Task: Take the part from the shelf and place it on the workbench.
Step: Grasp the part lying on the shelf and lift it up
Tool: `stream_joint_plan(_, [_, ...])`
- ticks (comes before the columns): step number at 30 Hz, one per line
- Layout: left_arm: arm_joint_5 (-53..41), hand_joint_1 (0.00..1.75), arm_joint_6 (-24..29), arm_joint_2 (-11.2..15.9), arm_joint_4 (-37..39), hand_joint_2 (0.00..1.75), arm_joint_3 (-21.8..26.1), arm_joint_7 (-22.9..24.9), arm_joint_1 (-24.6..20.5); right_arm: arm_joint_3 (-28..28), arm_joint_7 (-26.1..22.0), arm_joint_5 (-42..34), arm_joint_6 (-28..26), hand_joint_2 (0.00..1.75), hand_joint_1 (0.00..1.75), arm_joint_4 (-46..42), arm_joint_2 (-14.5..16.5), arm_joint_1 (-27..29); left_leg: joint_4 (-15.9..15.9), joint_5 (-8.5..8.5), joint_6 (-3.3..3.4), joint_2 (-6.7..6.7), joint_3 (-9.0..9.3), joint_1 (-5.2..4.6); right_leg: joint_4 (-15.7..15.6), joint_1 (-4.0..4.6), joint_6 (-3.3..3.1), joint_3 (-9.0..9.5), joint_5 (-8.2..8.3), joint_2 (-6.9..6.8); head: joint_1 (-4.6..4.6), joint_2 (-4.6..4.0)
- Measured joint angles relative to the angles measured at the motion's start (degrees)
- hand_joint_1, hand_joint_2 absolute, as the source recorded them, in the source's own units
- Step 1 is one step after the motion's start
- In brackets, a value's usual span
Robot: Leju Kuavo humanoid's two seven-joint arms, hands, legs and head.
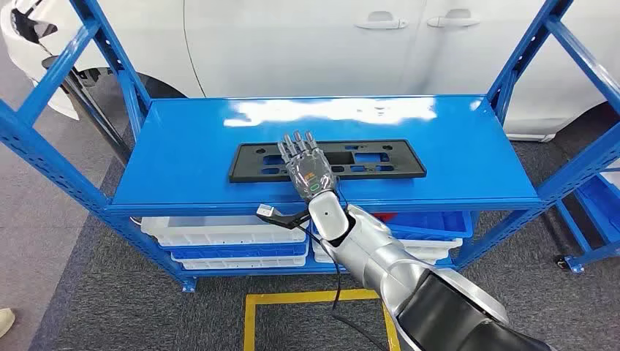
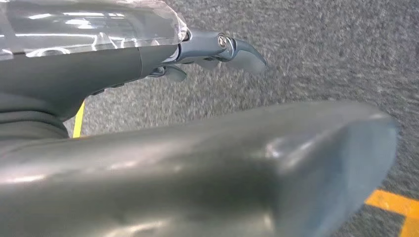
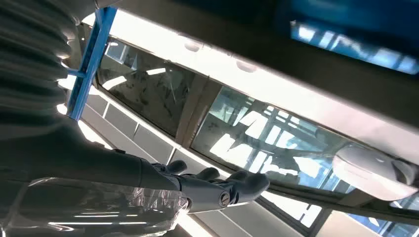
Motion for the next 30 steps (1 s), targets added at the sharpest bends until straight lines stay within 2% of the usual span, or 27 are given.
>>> stream_joint_plan(2, [0.0, 0.00, 0.0, 0.0, 0.0, 0.00, 0.0, 0.0, 0.0, 0.0, 0.2, 0.0, 0.1, 1.75, 0.00, 0.0, 0.0, -0.1, 3.7, -1.73, -0.18, -0.01, -1.74, 0.04, -0.1, 0.02, -0.26, 0.29, -0.18, -0.03, -0.01, 0.00])
stream_joint_plan(4, [0.0, 0.00, 0.0, 0.1, 0.0, 0.00, 0.0, 0.0, 0.0, 0.0, 0.4, 0.0, 0.4, 1.75, 0.00, 0.0, 0.0, 0.0, 11.5, -4.72, -0.56, -0.01, -5.92, 0.11, -0.1, 0.09, -0.57, 0.73, -0.59, -0.06, -0.01, 0.00])
stream_joint_plan(5, [0.0, 0.00, 0.0, 0.1, 0.0, 0.00, 0.1, 0.0, 0.1, 0.0, 0.5, 0.0, 0.6, 1.75, 0.00, 0.1, -0.1, 0.1, 14.3, -5.26, -0.72, -0.01, -7.75, 0.15, 0.0, 0.12, -0.61, 0.91, -0.84, -0.04, -0.01, 0.00])
stream_joint_plan(6, [0.0, 0.00, 0.1, 0.2, 0.0, 0.00, 0.1, 0.0, 0.2, 0.0, 0.6, 0.0, 0.8, 1.75, 0.00, 0.1, -0.1, 0.2, 15.2, -4.67, -0.84, 0.00, -8.68, 0.20, 0.1, 0.12, -0.58, 1.12, -1.11, -0.01, -0.01, 0.00])
stream_joint_plan(7, [0.0, 0.00, 0.1, 0.2, 0.0, 0.00, 0.2, 0.0, 0.2, 0.0, 0.7, 0.0, 1.0, 1.75, 0.00, 0.2, -0.2, 0.3, 13.7, -2.94, -0.90, 0.01, -8.43, 0.27, 0.2, 0.10, -0.50, 1.41, -1.43, 0.03, -0.01, 0.00])
stream_joint_plan(9, [0.0, 0.00, 0.1, 0.3, 0.0, 0.00, 0.2, -0.1, 0.2, 0.0, 0.9, 0.0, 1.7, 1.75, 0.00, 0.2, -0.3, 0.3, 6.2, 1.68, -0.89, 0.10, -5.40, 0.41, 0.6, 0.08, -0.14, 2.11, -2.22, 0.09, -0.01, 0.00])
stream_joint_plan(10, [0.0, 0.00, 0.1, 0.3, 0.0, 0.00, 0.3, -0.1, 0.2, 0.0, 1.1, 0.0, 2.1, 1.75, 0.00, 0.2, -0.4, 0.3, 2.7, 3.04, -0.72, 0.11, -3.88, 0.37, 0.8, 0.19, 0.12, 2.26, -2.60, 0.13, -0.01, 0.00])
stream_joint_plan(11, [0.0, 0.00, 0.1, 0.3, 0.0, 0.00, 0.3, -0.1, 0.1, 0.0, 1.2, 0.0, 2.7, 1.75, 0.00, 0.3, -0.5, 0.2, 0.5, 3.64, -0.45, 0.12, -2.93, 0.31, 1.0, 0.31, 0.41, 2.26, -2.83, 0.15, -0.01, 0.00])
stream_joint_plan(14, [0.0, 0.00, 0.2, 0.4, 0.0, 0.00, 0.5, -0.3, 0.2, 0.0, 1.6, 0.0, 4.7, 1.75, 0.00, 0.3, -0.9, 0.2, -0.5, 3.26, 0.59, 0.00, -2.55, 0.21, 1.1, 0.45, 1.23, 2.07, -3.15, 0.17, -0.01, -0.01])
stream_joint_plan(16, [0.0, 0.00, 0.2, 0.4, 0.0, 0.00, 0.6, -0.4, 0.3, 0.0, 1.9, 0.0, 6.0, 1.75, 0.00, 0.4, -1.3, 0.0, -0.8, 3.17, 1.26, -0.02, -2.22, 0.35, 2.8, 0.33, 1.87, 1.42, -4.36, 0.08, -0.01, -0.01])
stream_joint_plan(17, [0.1, 0.00, 0.2, 0.4, 0.0, 0.00, 0.6, -0.4, 0.3, 0.0, 2.0, 0.0, 6.6, 1.75, 0.00, 0.4, -1.5, -0.1, -1.0, 3.14, 1.53, 0.00, -2.03, 0.44, 5.4, 0.22, 2.18, 0.19, -5.65, 0.04, -0.01, 0.00])
stream_joint_plan(19, [0.1, 0.00, 0.2, 0.4, 0.0, 0.00, 0.7, -0.6, 0.2, -0.1, 2.4, -0.1, 8.3, 1.75, 0.00, 0.5, -2.0, -0.1, -1.0, 2.94, 1.86, 0.01, -1.87, 0.41, 13.3, 0.00, 2.57, -4.23, -8.67, 0.00, -0.01, -0.01])
stream_joint_plan(20, [0.2, 0.00, 0.2, 0.5, 0.0, 0.00, 0.7, -0.7, 0.3, -0.3, 2.5, -0.2, 9.3, 1.75, 0.00, 0.6, -2.2, 0.0, -0.9, 2.83, 1.92, -0.01, -1.80, 0.40, 16.6, -0.10, 2.66, -6.32, -9.41, -0.01, -0.01, -0.01])
stream_joint_plan(21, [0.2, 0.00, 0.2, 0.5, 0.0, 0.00, 0.8, -0.7, 0.3, -0.5, 2.6, -0.3, 10.4, 1.75, 0.00, 0.7, -2.5, 0.2, -0.9, 2.70, 1.94, -0.04, -1.67, 0.39, 18.1, -0.17, 2.68, -7.60, -9.07, -0.01, -0.01, -0.01])
stream_joint_plan(22, [0.2, 0.00, 0.2, 0.5, 0.0, 0.00, 0.8, -0.8, 0.4, -0.7, 2.6, -0.5, 11.6, 1.75, 0.00, 0.8, -2.7, 0.3, -0.9, 2.56, 1.90, -0.09, -1.49, 0.38, 17.1, -0.20, 2.58, -7.62, -7.58, -0.01, -0.01, 0.00])
stream_joint_plan(23, [0.2, 0.00, 0.1, 0.6, 0.0, 0.00, 0.9, -0.8, 0.4, -1.0, 2.6, -0.8, 12.8, 1.75, 0.07, 0.9, -2.8, 0.3, -0.9, 2.38, 1.81, -0.14, -1.22, 0.37, 14.0, -0.19, 2.38, -6.58, -5.23, -0.01, -0.01, 0.00])
stream_joint_plan(24, [0.2, 0.00, 0.0, 0.6, 0.0, 0.00, 0.9, -0.9, 0.4, -1.3, 2.6, -1.2, 14.2, 1.75, 0.38, 0.9, -2.9, 0.2, -0.9, 2.19, 1.68, -0.17, -0.95, 0.36, 9.7, -0.14, 2.05, -4.90, -2.69, -0.01, -0.01, -0.01])
stream_joint_plan(25, [0.2, 0.00, -0.1, 0.6, 0.0, 0.00, 0.9, -1.0, 0.3, -1.7, 2.6, -1.6, 15.4, 1.75, 0.72, 1.0, -3.0, 0.1, -0.9, 1.99, 1.48, -0.19, -0.75, 0.25, 5.8, 0.04, 1.71, -3.26, -0.92, -0.01, 0.00, 0.00])
stream_joint_plan(26, [0.2, 0.00, -0.2, 0.6, 0.0, 0.00, 0.9, -1.0, 0.2, -2.0, 2.6, -1.9, 16.5, 1.75, 1.13, 1.0, -3.0, 0.0, -0.8, 1.83, 1.26, -0.19, -0.66, 0.17, 3.1, 0.20, 1.42, -2.10, 0.13, 0.00, 0.00, 0.00])
stream_joint_plan(27, [0.2, 0.00, -0.3, 0.6, 0.0, 0.00, 0.9, -1.1, 0.1, -2.4, 2.6, -2.2, 17.6, 1.75, 1.49, 1.0, -3.1, -0.1, -0.9, 1.70, 0.98, -0.18, -0.63, 0.11, 1.7, 0.37, 1.20, -1.56, 0.35, 0.03, 0.00, -0.01])
stream_joint_plan(29, [0.2, 0.00, -0.5, 0.7, 0.0, 0.00, 0.9, -1.4, -0.1, -3.1, 2.6, -2.8, 19.8, 1.75, 1.71, 1.0, -3.1, -0.5, -1.1, 1.56, 0.35, -0.13, -0.37, 0.04, 1.2, 0.39, 0.85, -1.26, 0.12, 0.12, -0.01, -0.01])
stream_joint_plan(30, [0.2, 0.00, -0.7, 0.8, 0.0, 0.00, 0.9, -1.6, -0.2, -3.4, 2.6, -3.0, 20.9, 1.75, 1.72, 1.0, -3.1, -0.6, -1.0, 1.31, 0.03, -0.08, -0.18, 0.05, 0.8, 0.25, 0.61, -0.92, 0.15, 0.13, -0.01, -0.01])
